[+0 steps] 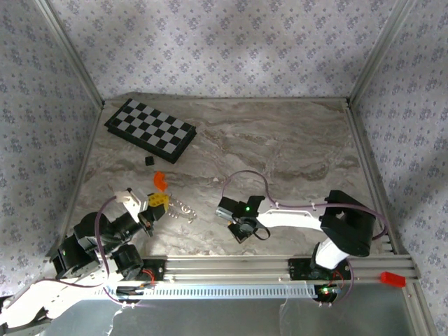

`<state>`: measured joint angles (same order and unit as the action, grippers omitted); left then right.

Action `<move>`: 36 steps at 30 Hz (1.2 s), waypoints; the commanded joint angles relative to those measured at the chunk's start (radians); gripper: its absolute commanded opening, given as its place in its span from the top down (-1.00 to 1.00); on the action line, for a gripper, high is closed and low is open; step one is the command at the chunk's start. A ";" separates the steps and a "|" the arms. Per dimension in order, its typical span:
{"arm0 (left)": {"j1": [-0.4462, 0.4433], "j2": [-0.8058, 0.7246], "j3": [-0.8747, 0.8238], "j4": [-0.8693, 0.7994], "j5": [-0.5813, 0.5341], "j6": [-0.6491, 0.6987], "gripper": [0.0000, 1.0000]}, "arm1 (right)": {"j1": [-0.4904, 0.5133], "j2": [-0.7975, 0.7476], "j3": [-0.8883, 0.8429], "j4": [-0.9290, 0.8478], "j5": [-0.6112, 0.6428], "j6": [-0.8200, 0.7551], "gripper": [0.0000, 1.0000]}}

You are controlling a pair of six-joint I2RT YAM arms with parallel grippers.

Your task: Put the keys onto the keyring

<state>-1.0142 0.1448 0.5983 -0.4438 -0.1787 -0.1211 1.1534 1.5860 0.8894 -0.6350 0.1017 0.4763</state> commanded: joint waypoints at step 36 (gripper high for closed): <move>-0.001 -0.010 -0.004 0.071 0.037 -0.005 1.00 | 0.076 -0.327 -0.282 0.238 0.078 -0.001 0.00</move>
<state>-1.0145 0.1436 0.5896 -0.4362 -0.1486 -0.1219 1.2068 1.2209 0.5682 -0.3565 0.0998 0.5072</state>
